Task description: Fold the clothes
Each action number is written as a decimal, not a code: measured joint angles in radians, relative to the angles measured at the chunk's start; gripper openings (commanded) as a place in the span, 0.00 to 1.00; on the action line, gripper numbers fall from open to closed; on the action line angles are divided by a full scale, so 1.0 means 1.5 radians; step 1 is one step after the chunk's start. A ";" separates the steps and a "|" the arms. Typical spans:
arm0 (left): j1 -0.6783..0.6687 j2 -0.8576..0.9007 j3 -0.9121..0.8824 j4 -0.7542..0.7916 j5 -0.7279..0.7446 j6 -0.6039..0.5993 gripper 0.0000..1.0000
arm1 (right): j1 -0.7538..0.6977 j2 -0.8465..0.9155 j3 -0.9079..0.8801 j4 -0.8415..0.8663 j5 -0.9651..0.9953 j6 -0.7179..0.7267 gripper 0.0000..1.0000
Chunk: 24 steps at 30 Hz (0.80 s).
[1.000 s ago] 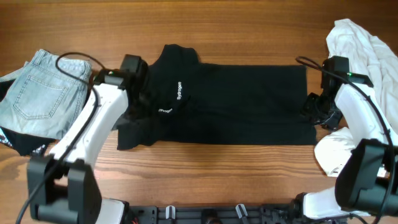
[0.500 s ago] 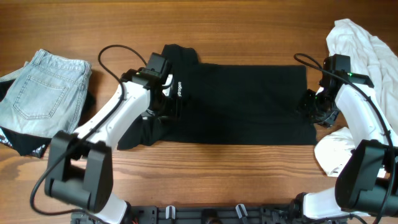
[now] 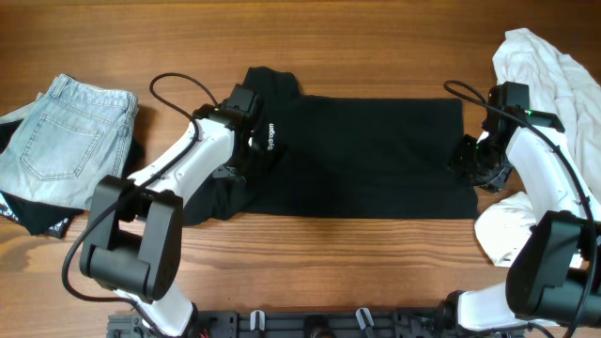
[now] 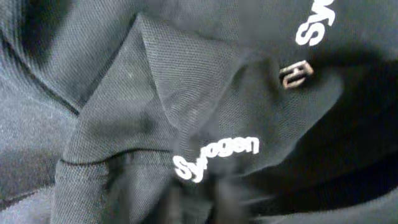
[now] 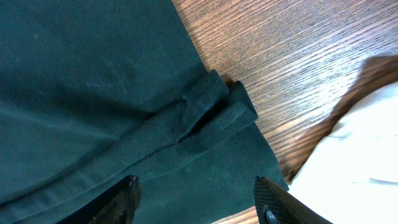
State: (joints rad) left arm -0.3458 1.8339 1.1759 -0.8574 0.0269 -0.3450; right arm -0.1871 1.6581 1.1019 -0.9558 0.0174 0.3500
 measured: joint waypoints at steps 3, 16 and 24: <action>0.004 0.000 0.000 0.017 0.001 -0.001 0.04 | 0.000 0.000 0.000 0.000 -0.002 0.000 0.63; 0.190 -0.001 0.089 0.131 0.133 -0.113 0.36 | 0.000 0.000 0.000 0.040 -0.002 0.000 0.63; 0.158 -0.001 0.088 0.007 0.166 -0.102 0.34 | 0.000 0.000 0.000 0.110 -0.002 -0.003 0.68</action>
State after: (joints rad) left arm -0.1081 1.8324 1.3083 -0.8463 0.2752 -0.4980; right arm -0.1871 1.6581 1.1019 -0.7902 0.0143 0.3462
